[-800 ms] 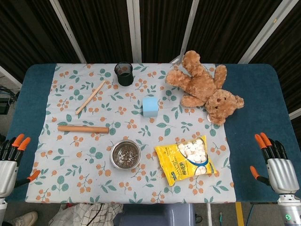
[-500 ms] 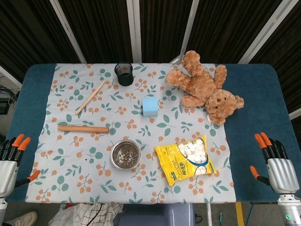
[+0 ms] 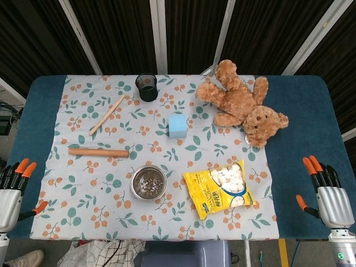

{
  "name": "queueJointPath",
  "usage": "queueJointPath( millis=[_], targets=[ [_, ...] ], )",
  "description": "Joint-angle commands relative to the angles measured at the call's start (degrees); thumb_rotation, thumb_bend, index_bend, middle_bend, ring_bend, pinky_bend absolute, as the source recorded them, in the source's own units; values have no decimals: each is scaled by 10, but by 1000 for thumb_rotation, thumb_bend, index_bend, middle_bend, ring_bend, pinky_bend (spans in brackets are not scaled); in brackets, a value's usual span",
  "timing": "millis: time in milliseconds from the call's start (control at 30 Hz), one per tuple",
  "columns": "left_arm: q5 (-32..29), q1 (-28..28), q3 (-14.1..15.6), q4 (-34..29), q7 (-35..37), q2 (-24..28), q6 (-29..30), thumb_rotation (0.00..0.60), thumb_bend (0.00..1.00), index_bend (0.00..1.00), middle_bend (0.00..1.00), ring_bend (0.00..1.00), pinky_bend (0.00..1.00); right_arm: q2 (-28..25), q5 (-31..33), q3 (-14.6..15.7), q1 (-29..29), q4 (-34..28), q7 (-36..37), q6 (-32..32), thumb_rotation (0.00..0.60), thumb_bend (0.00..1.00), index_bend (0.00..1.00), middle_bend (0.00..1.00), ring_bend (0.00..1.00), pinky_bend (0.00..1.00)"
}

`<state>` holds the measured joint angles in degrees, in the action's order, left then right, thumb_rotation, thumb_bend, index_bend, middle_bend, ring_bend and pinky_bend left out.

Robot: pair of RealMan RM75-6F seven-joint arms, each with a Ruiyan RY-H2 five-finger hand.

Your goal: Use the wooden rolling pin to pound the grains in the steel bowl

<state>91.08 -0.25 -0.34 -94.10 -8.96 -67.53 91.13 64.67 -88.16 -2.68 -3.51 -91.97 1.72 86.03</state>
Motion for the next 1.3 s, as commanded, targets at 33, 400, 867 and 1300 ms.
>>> queueJointPath(
  millis=[33, 400, 867, 1300],
  targets=[
    [-3, 0, 0, -3, -3, 1, -3, 600, 170, 0, 0, 0, 0, -1, 1, 0, 0, -1, 3, -1, 600, 359, 0, 0, 0, 0],
    [-45, -35, -32, -40, -50, 15, -50, 600, 171, 46, 0, 0, 0, -3, 5, 0, 1, -4, 17, -4, 600, 360, 0, 0, 0, 0],
    [-272, -188, -139, -97, -236, -2, -226, 600, 275, 237, 198, 0, 0, -4, 18, -10, -2, -13, 27, -6, 600, 359, 0, 0, 0, 0],
    [-419, -291, -154, -20, -352, -90, -277, 600, 313, 315, 298, 0, 0, -7, 33, -15, -4, -19, 43, -16, 600, 359, 0, 0, 0, 0]
  ],
)
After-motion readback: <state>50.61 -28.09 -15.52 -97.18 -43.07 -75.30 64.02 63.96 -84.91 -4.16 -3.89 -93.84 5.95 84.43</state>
